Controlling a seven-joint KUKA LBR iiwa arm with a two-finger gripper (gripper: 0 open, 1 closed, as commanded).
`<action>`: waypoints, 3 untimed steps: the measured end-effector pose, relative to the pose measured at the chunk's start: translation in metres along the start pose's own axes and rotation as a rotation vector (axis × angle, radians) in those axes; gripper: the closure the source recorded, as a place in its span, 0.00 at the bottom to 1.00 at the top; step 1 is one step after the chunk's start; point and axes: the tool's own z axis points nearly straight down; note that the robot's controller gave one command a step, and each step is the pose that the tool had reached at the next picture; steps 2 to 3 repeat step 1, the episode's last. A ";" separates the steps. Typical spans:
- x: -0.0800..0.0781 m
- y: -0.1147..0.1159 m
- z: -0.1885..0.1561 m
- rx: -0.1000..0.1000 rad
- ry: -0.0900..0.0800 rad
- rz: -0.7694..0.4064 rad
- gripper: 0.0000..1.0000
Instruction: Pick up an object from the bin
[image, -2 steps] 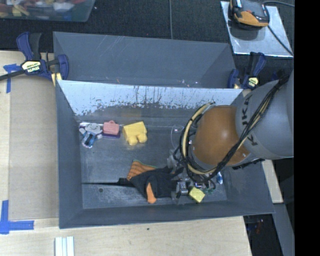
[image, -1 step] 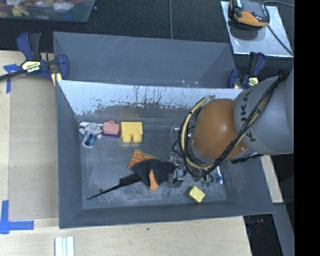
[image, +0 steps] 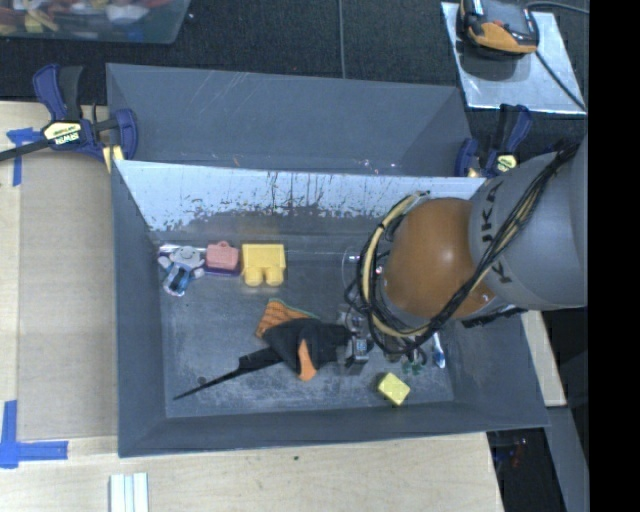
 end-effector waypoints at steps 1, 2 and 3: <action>0.000 0.000 -0.016 0.000 0.000 0.000 1.00; 0.000 0.000 -0.016 0.000 0.000 0.000 1.00; 0.000 0.000 -0.016 0.000 0.000 0.000 1.00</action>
Offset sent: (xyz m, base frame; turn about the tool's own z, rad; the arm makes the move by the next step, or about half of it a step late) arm -0.0005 0.0000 0.0799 0.0001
